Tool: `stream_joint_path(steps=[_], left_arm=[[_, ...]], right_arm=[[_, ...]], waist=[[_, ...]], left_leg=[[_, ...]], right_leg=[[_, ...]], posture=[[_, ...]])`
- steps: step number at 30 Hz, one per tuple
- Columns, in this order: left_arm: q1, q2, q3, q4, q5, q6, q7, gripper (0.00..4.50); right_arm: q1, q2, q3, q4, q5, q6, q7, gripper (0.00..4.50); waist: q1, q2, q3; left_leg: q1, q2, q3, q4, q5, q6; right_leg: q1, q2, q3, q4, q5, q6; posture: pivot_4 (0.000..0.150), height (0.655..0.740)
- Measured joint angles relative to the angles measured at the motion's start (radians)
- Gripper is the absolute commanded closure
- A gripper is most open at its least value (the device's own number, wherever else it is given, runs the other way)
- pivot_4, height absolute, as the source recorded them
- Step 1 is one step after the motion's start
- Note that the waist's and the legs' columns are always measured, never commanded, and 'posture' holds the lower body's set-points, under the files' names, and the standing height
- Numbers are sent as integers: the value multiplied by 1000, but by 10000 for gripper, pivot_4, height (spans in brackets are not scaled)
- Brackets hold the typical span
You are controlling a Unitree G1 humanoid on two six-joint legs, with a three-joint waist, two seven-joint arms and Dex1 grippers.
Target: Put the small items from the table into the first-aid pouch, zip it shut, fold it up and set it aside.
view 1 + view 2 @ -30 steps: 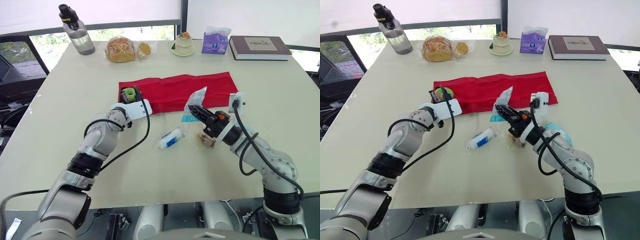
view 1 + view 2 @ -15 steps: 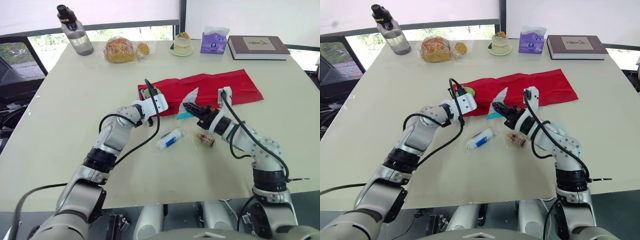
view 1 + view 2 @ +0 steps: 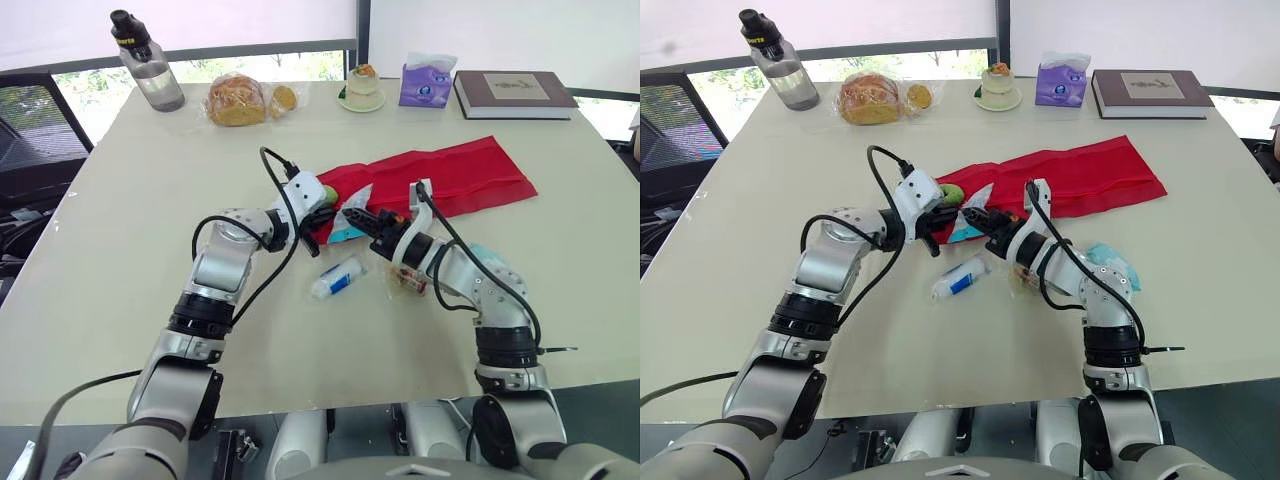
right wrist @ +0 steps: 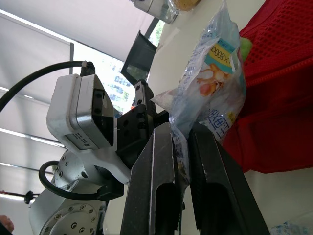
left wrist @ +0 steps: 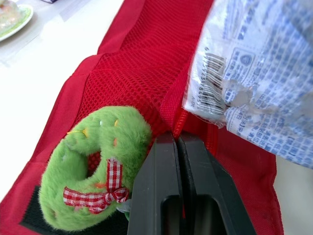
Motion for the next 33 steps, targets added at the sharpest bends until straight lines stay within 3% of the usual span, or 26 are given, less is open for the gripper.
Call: stream_joint_path(steps=[13,33], left_arm=[[-12,-5,52,37,-131,68,-18,44549],[9,-15,62,-5,-193,140,11,44549]], right_arm=[[-14,85,-81,93,14,25,-63,45000],[-18,117,-91,121,5,91,-52,45000]], waist=[[0,0,0],[0,0,0]], left_leg=[[0,0,0,0,0,0],[0,0,0,0,0,0]], right_leg=[[0,0,0,0,0,0],[0,0,0,0,0,0]], posture=[[1500,7400],[1500,7400]])
